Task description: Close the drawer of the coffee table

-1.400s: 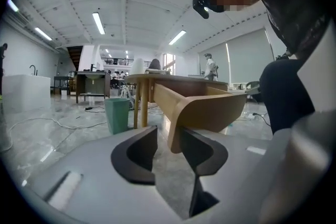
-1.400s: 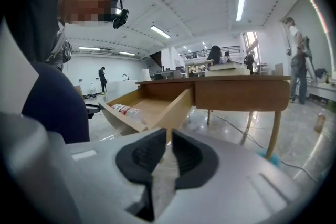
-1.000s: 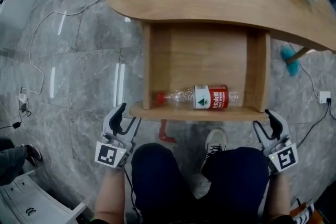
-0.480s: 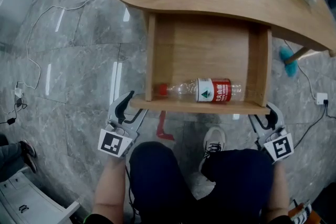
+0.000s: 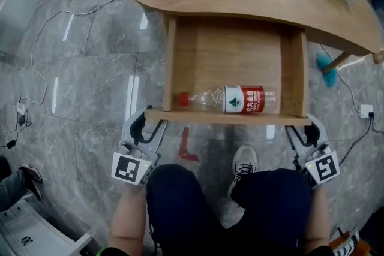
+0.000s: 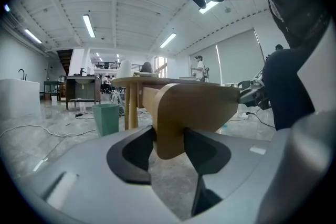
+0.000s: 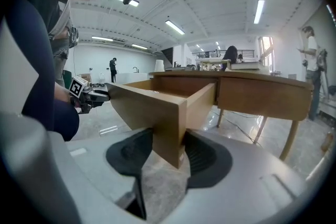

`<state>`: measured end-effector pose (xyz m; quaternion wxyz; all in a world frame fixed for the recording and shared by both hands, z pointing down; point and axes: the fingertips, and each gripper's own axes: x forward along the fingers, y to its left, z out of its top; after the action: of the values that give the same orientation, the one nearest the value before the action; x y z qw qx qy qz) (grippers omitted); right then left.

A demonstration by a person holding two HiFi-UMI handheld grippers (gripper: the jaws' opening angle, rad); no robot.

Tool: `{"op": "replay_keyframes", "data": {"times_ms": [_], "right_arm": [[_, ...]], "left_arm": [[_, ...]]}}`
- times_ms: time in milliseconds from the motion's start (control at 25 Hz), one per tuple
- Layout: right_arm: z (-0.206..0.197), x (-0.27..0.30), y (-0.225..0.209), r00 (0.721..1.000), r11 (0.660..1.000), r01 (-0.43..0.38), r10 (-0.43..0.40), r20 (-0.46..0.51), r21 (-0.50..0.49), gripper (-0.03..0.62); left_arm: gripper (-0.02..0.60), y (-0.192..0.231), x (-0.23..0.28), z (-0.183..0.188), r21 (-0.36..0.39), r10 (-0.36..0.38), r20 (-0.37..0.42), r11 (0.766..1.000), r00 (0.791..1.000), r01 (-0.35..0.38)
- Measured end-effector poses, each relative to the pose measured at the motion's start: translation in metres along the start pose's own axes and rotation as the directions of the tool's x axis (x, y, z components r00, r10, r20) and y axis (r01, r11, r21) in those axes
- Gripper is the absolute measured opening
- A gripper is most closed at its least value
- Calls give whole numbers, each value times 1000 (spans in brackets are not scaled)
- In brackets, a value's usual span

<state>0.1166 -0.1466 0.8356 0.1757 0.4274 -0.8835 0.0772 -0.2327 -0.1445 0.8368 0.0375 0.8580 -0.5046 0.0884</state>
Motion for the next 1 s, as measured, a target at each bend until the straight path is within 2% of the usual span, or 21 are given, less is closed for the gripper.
{"op": "replay_keyframes", "data": {"times_ms": [280, 480, 640, 1000], "right_arm": [[28, 3, -13, 997, 1000, 9, -9, 71, 4, 190], [38, 18, -28, 996, 1000, 23, -22, 87, -7, 190], [52, 30, -34, 992, 1000, -2, 0, 123, 14, 190], [55, 57, -72, 996, 998, 50, -52, 78, 25, 190]], "left_arm": [[192, 13, 11, 24, -6, 28, 30, 1000, 999, -27], [192, 25, 30, 31, -12, 54, 47, 999, 997, -53], [192, 31, 42, 36, -19, 61, 52, 998, 997, -60], [192, 45, 75, 41, -30, 92, 22, 995, 995, -92]]}}
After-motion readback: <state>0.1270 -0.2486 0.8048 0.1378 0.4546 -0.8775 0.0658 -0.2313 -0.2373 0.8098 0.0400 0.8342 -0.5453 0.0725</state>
